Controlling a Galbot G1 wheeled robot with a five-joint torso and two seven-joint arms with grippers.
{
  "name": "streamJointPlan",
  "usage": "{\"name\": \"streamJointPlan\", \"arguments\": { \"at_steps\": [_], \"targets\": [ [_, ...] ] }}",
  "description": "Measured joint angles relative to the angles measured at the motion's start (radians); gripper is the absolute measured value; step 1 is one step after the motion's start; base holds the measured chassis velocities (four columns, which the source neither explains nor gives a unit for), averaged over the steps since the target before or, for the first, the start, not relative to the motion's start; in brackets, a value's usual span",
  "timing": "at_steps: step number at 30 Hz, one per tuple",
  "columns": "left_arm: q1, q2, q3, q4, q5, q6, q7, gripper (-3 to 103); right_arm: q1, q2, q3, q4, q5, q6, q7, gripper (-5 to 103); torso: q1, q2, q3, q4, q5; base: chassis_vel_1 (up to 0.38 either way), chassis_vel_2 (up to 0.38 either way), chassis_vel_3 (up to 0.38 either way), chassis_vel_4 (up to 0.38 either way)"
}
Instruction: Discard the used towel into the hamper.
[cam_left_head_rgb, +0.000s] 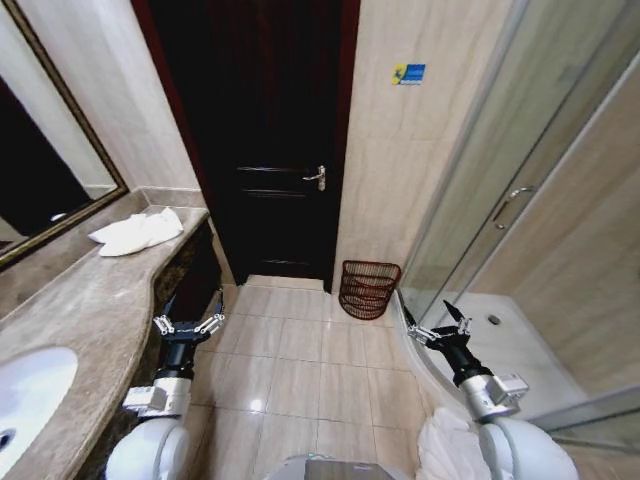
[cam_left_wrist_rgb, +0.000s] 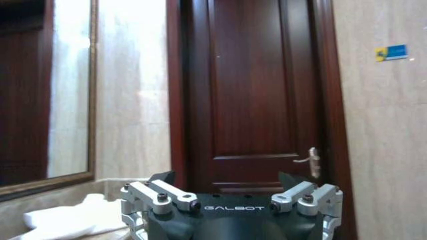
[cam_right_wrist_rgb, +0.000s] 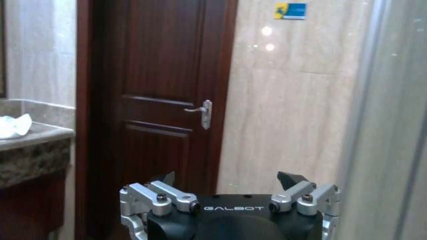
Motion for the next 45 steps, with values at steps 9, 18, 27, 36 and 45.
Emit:
{"name": "streamJointPlan", "arguments": {
  "at_steps": [9, 18, 27, 36, 45],
  "targets": [
    [0.002, -0.012, 0.000, 0.021, 0.013, -0.017, -0.001, 100, 0.003, 0.001, 0.001, -0.014, 0.004, 0.020, 0.000, 100, 0.000, 0.000, 0.000, 0.0000, -0.0001, 0.042, 0.125, 0.132, 0.035],
    [-0.005, -0.016, 0.000, 0.031, 0.016, -0.034, -0.020, 100, 0.005, 0.003, -0.001, -0.014, 0.002, 0.022, -0.002, 100, 0.000, 0.000, 0.000, -0.0001, -0.0001, 0.002, 0.094, 0.080, -0.001],
    [0.000, -0.022, -0.001, 0.033, 0.018, -0.052, -0.023, 100, 0.002, 0.007, -0.005, -0.011, -0.004, 0.022, -0.005, 100, 0.000, 0.000, 0.000, -0.0001, 0.0000, -0.035, 0.023, 0.029, -0.030],
    [0.007, -0.029, -0.004, 0.025, 0.030, -0.058, -0.024, 100, -0.004, 0.010, -0.004, -0.001, -0.004, 0.025, -0.009, 100, 0.000, 0.000, 0.000, 0.0000, 0.0000, -0.055, 0.060, 0.074, -0.059],
    [0.036, -0.036, -0.009, -0.022, 0.037, 0.030, -0.044, 100, -0.012, 0.017, -0.002, -0.001, 0.001, 0.038, 0.000, 100, 0.000, 0.000, 0.000, 0.0000, -0.0001, -0.048, 0.054, 0.055, -0.049]
  ]
}}
